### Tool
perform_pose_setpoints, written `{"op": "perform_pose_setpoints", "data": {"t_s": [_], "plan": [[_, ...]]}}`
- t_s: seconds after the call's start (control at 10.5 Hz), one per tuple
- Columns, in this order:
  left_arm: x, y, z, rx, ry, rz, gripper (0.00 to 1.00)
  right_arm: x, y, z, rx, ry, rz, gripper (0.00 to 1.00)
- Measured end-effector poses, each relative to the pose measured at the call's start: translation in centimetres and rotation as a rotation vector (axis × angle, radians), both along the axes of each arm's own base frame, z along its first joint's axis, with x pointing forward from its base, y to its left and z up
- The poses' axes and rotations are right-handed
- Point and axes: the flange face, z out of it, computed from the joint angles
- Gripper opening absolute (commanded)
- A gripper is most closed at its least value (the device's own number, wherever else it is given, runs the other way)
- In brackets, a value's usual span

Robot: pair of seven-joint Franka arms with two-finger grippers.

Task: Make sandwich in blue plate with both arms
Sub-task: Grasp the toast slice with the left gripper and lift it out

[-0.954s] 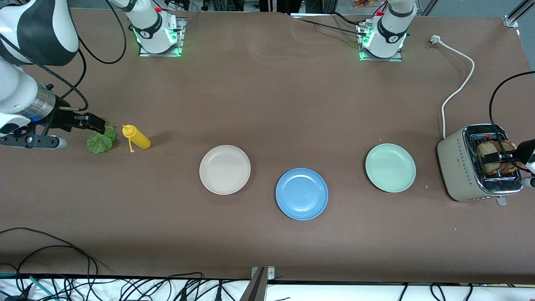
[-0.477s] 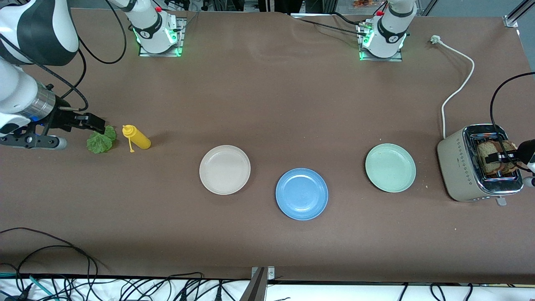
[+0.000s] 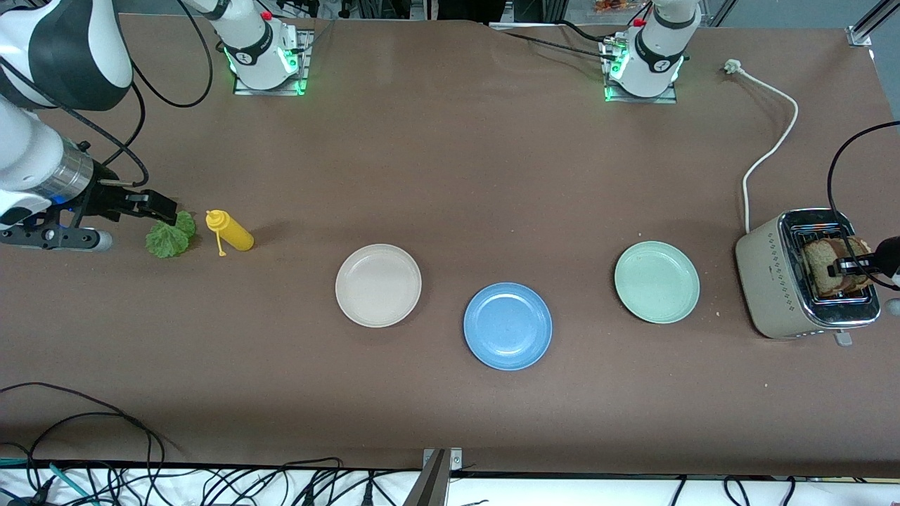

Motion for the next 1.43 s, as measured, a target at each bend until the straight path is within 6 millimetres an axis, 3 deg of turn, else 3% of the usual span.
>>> {"op": "perform_pose_setpoints", "data": {"t_s": [0.38,0.67,0.95,1.15,1.43], "plan": [[0.2,-0.2,2.9,0.007,-0.004,-0.004,0.0,0.0,0.0,0.0,0.0,0.0,0.0,1.0],[-0.9,-2.0,9.8,0.012,0.001,-0.017,0.0,0.0,0.0,0.0,0.0,0.0,-0.001,1.0],[-1.0,-5.7,15.4,-0.005,-0.008,-0.07,0.0,0.0,0.0,0.0,0.0,0.0,-0.001,1.0],[-0.3,-9.6,16.6,-0.024,-0.026,-0.136,0.0,0.0,-0.1,0.0,0.0,0.0,-0.002,1.0],[0.8,-14.2,15.9,-0.034,-0.017,-0.21,0.0,0.0,-0.1,0.0,0.0,0.0,-0.002,1.0]]}}
